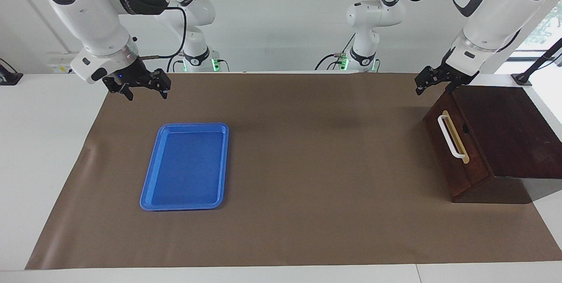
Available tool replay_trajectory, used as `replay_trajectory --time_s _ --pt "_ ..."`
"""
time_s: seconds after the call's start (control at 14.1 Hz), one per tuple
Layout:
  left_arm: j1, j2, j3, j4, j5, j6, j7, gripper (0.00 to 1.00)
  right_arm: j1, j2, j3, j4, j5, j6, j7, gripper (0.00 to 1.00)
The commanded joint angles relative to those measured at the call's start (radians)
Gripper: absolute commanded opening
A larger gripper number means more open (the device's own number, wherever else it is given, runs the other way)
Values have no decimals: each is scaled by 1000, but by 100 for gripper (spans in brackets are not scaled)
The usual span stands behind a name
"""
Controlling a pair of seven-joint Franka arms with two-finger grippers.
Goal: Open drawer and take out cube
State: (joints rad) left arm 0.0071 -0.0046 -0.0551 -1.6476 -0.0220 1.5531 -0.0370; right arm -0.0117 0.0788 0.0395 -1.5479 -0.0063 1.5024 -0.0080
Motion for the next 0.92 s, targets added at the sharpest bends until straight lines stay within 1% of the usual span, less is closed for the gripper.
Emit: replay_trajectory --time_s 0.0,0.35,0.57,0.71,0.78,0.85 --pt "1 -15 4 -15 -15 18 16 100 -22 -22 13 -24 2 19 -20 100" --pt "1 -15 6 -17 -15 19 16 100 -22 -22 13 -26 2 19 -26 100" --pt "-1 -14 6 -21 -13 41 17 100 -22 -25 13 -32 0 13 -29 100" --pt "-12 -21 4 -78 -4 100 16 100 -45 -22 14 -32 6 59 -12 100" --pt "-15 -20 4 -96 16 137 16 100 -41 -20 13 -32 6 68 32 100" --pt "-16 -14 -2 -112 68 178 16 100 -34 -20 13 -31 5 71 110 100"
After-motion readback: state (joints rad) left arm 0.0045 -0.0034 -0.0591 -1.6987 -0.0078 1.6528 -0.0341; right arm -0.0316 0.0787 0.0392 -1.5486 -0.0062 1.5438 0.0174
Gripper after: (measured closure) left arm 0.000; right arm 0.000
